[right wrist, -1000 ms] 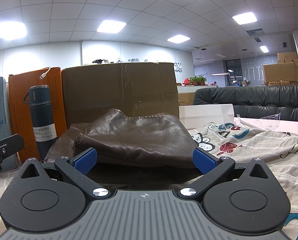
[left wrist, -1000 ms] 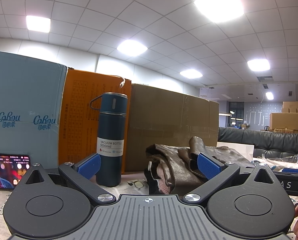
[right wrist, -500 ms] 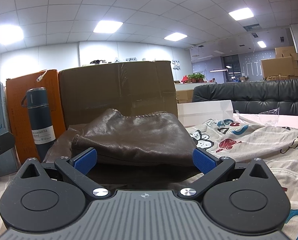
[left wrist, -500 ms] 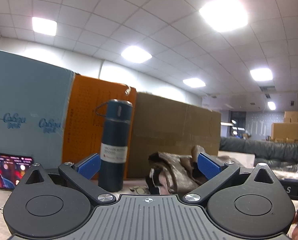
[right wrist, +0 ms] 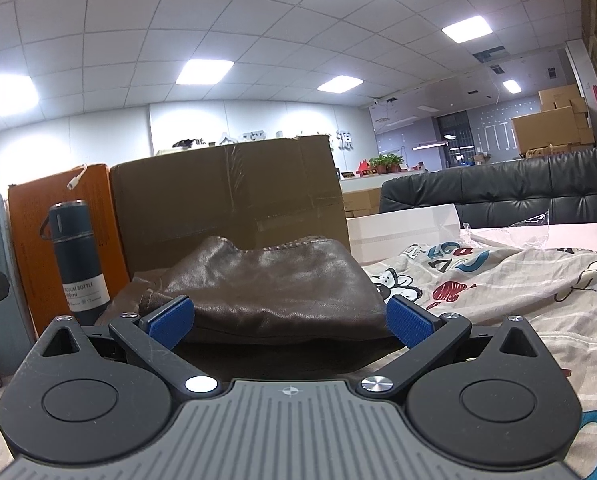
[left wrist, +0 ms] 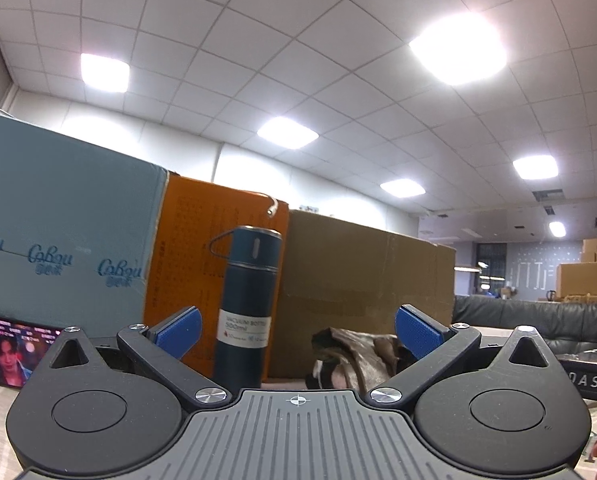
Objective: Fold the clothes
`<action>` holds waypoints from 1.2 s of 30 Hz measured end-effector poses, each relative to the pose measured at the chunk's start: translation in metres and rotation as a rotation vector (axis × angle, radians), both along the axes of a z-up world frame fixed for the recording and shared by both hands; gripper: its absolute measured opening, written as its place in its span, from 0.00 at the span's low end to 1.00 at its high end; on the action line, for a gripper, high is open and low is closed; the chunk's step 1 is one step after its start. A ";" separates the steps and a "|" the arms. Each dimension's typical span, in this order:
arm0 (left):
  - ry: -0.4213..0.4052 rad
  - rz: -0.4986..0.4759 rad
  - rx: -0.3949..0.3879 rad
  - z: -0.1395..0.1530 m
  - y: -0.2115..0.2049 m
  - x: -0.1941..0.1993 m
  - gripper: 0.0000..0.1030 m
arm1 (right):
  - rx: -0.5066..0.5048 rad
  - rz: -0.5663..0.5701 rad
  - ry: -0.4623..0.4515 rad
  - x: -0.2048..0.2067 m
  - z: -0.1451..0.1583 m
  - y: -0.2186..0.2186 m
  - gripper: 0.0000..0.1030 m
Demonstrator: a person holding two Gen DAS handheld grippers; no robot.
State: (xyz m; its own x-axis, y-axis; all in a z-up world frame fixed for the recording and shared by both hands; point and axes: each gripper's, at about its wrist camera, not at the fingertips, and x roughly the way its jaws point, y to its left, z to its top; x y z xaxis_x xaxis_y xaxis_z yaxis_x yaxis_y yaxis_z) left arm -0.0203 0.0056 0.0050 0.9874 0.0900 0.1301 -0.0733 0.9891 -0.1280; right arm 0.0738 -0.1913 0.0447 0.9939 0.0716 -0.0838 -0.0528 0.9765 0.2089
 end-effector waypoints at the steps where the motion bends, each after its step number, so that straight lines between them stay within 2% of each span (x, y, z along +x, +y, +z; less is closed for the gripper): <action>1: -0.004 0.006 0.001 0.000 0.000 -0.001 1.00 | 0.002 -0.001 -0.002 0.000 0.000 0.000 1.00; 14: 0.010 -0.028 0.033 0.000 -0.006 -0.001 1.00 | 0.036 0.022 -0.051 -0.007 0.001 -0.004 1.00; 20: -0.042 0.025 0.027 0.002 -0.007 -0.011 1.00 | 0.058 0.046 -0.111 -0.016 0.002 -0.006 1.00; 25: -0.033 0.024 0.025 0.006 -0.010 -0.012 1.00 | 0.079 0.069 -0.165 -0.024 0.004 -0.007 1.00; 36: -0.032 0.030 0.045 0.013 -0.013 -0.055 1.00 | 0.139 0.183 -0.263 -0.055 0.017 -0.009 1.00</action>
